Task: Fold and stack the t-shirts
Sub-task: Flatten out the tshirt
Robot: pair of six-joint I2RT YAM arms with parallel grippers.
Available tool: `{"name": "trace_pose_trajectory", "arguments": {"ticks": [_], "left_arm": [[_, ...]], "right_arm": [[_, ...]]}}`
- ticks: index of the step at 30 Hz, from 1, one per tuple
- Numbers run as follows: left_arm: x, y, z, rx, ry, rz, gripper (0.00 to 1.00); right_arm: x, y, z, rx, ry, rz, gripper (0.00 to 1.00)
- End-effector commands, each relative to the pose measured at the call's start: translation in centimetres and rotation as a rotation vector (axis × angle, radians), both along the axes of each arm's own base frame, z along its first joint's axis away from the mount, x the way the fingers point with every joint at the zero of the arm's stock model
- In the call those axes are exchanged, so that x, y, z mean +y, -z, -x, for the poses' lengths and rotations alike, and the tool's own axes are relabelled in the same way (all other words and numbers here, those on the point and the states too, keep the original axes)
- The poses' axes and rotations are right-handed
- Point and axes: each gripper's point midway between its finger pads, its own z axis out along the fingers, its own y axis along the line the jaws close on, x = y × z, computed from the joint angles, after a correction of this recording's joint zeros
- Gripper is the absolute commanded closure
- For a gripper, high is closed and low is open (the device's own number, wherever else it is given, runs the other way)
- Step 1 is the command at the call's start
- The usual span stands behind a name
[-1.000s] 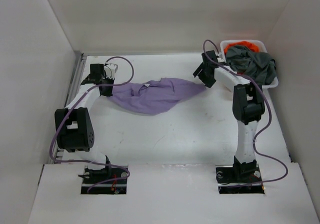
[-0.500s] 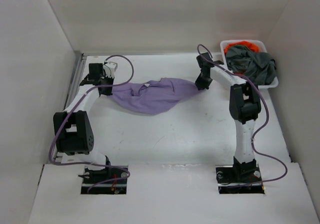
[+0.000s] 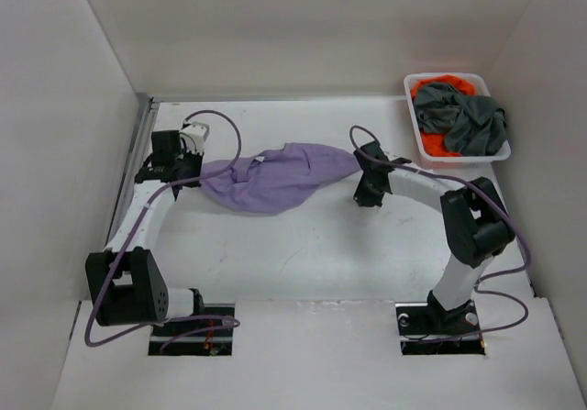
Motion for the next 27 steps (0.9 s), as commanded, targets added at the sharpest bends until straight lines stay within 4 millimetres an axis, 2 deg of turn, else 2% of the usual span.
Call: {"name": "trace_pose_trajectory", "arguments": {"ticks": [1,2,4,5,7,10,14,16,19,20,23,27], "left_arm": [[-1.2,-0.3,1.6,-0.008,0.087,-0.023,0.94],[-1.4,0.0,2.0,0.006,0.1,-0.029,0.94],[-1.5,0.5,2.7,0.03,0.118,-0.038,0.94],[-1.5,0.7,2.9,0.04,0.121,-0.042,0.94],[-1.4,0.9,3.3,0.056,0.129,-0.051,0.94],[-1.4,1.1,3.4,0.068,0.136,-0.064,0.93],[-1.4,0.9,3.2,0.068,0.135,-0.067,0.93],[-1.5,0.9,3.2,0.068,0.136,-0.067,0.92],[-1.6,1.0,3.1,0.068,0.139,-0.068,0.91],[-1.7,0.9,3.1,0.067,0.14,-0.068,0.91],[-1.8,1.0,2.7,0.068,0.145,-0.07,0.91],[-2.3,0.4,1.7,0.053,0.156,-0.072,0.9]], "right_arm": [[1.2,-2.5,-1.2,-0.142,0.003,-0.056,1.0],[1.2,-2.8,-1.4,-0.158,0.004,-0.049,1.0],[1.0,-3.8,-2.5,-0.199,0.01,-0.027,0.92],[1.0,-4.5,-3.2,-0.222,0.011,-0.02,0.86],[1.0,-5.9,-4.9,-0.262,0.017,-0.008,0.63],[0.1,-7.2,-8.0,-0.275,0.024,0.024,0.47],[-1.1,-7.2,-11.0,-0.238,0.028,0.092,0.34],[-1.5,-6.9,-12.2,-0.223,0.034,0.106,0.22],[-2.2,-6.8,-13.9,-0.215,0.057,0.109,0.16],[-2.3,-6.7,-14.5,-0.209,0.06,0.11,0.0],[-2.6,-5.5,-15.7,-0.153,0.054,0.12,0.0],[-2.0,-4.2,-16.1,-0.093,0.036,0.129,0.0]]}}
